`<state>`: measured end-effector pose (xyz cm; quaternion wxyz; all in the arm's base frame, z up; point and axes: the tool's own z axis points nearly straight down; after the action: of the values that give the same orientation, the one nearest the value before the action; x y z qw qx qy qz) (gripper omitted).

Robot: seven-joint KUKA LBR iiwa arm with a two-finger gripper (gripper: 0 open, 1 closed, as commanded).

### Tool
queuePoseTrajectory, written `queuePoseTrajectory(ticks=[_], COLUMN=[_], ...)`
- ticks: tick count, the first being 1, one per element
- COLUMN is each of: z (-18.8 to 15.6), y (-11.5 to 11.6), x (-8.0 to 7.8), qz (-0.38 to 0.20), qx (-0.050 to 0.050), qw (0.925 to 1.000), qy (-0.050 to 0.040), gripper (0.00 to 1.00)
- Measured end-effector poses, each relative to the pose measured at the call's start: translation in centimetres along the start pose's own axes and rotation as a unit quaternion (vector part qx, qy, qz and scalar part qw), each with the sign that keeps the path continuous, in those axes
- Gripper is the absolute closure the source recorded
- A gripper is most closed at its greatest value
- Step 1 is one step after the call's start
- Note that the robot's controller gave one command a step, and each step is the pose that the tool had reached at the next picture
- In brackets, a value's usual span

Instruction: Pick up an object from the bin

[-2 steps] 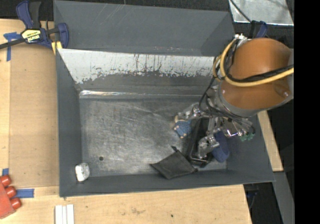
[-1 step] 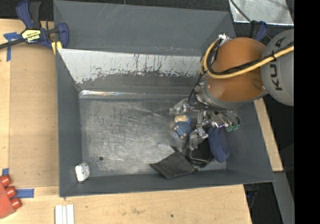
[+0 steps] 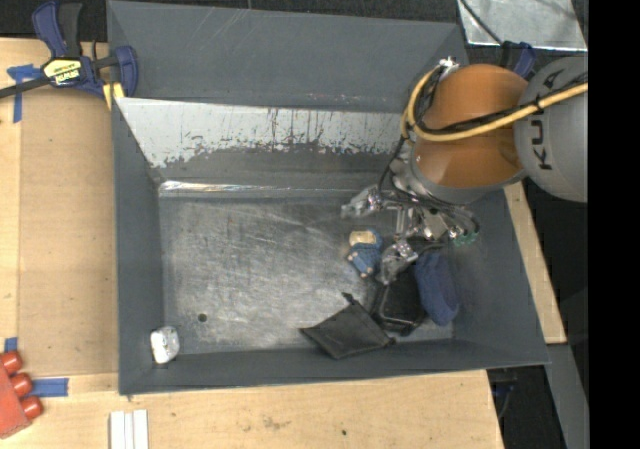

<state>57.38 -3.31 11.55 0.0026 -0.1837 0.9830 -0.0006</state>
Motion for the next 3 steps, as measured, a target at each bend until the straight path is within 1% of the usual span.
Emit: queuePoseTrajectory(ticks=[1, 2, 3], z=[-0.2, -0.1, 3.7], y=[0.1, 0.1, 0.7], x=[-0.1, 0.0, 4.5], qz=[0.0, 0.0, 0.154], qx=[0.0, 0.0, -0.001], qw=[1.0, 1.0, 0.988], qy=[-0.0026, -0.0004, -0.0035], gripper=[1.0, 0.0, 0.0])
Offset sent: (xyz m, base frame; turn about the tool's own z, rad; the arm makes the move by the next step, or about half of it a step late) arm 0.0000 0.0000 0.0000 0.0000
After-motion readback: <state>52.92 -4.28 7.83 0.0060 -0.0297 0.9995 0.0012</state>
